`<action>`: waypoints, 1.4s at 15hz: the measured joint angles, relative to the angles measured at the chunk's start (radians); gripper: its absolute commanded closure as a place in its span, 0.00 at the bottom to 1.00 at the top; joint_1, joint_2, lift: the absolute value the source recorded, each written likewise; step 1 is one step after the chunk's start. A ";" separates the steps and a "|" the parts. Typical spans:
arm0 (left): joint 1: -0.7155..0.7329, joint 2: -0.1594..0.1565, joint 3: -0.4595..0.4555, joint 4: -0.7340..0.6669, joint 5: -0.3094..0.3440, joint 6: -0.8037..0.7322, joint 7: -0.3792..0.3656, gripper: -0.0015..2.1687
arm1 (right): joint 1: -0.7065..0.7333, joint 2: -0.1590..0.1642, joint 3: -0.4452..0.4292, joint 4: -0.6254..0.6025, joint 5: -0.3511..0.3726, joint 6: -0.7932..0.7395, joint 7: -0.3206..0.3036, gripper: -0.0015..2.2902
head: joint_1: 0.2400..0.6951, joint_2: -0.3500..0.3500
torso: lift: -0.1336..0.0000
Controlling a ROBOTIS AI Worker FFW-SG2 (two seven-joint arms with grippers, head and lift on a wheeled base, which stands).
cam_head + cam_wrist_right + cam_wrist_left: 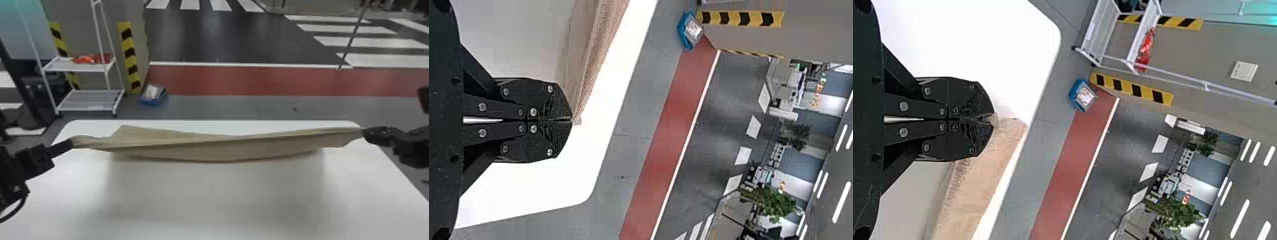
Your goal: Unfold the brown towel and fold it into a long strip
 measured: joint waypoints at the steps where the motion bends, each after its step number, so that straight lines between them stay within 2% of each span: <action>1: 0.094 -0.002 0.019 -0.041 0.017 -0.043 -0.006 0.99 | 0.081 0.009 -0.022 -0.044 -0.011 -0.035 0.018 0.66 | 0.98 0.45 | 0.08; 4: 0.298 -0.026 0.027 -0.069 0.033 -0.208 -0.024 0.99 | 0.267 0.037 -0.046 -0.076 -0.021 -0.178 0.028 0.66 | 1.00 0.50 | 0.08; 7: 0.397 -0.063 0.025 -0.034 0.031 -0.337 -0.028 0.99 | 0.347 0.045 -0.050 -0.025 -0.019 -0.277 0.055 0.66 | 1.00 0.53 | 0.08; 10: 0.438 -0.074 0.025 -0.008 0.021 -0.398 -0.027 0.98 | 0.386 0.046 -0.054 0.015 -0.018 -0.352 0.104 0.66 | 1.00 0.55 | 0.08; 11: 0.443 -0.074 0.025 -0.006 0.012 -0.401 -0.027 0.80 | 0.393 0.046 -0.052 0.019 -0.017 -0.362 0.127 0.54 | 1.00 0.58 | 0.08; 12: 0.449 -0.074 0.026 -0.005 -0.002 -0.402 -0.032 0.54 | 0.399 0.046 -0.048 0.023 -0.014 -0.368 0.160 0.29 | 1.00 0.59 | 0.08; 13: 0.455 -0.074 0.026 -0.005 -0.014 -0.404 -0.041 0.28 | 0.403 0.046 -0.045 0.025 -0.012 -0.370 0.183 0.11 | 1.00 0.61 | 0.08; 14: 0.464 -0.074 0.026 -0.004 -0.024 -0.415 -0.052 0.10 | 0.409 0.046 -0.043 0.026 -0.009 -0.372 0.194 0.04 | 1.00 0.61 | 0.08; 15: 0.475 -0.074 0.026 -0.005 -0.029 -0.435 -0.061 0.03 | 0.414 0.046 -0.043 0.026 -0.005 -0.375 0.208 0.04 | 1.00 0.62 | 0.08; 21: 0.497 -0.064 0.028 -0.051 -0.077 -0.455 -0.103 0.04 | 0.420 0.033 -0.072 -0.010 0.022 -0.416 0.298 0.03 | 1.00 0.64 | 0.08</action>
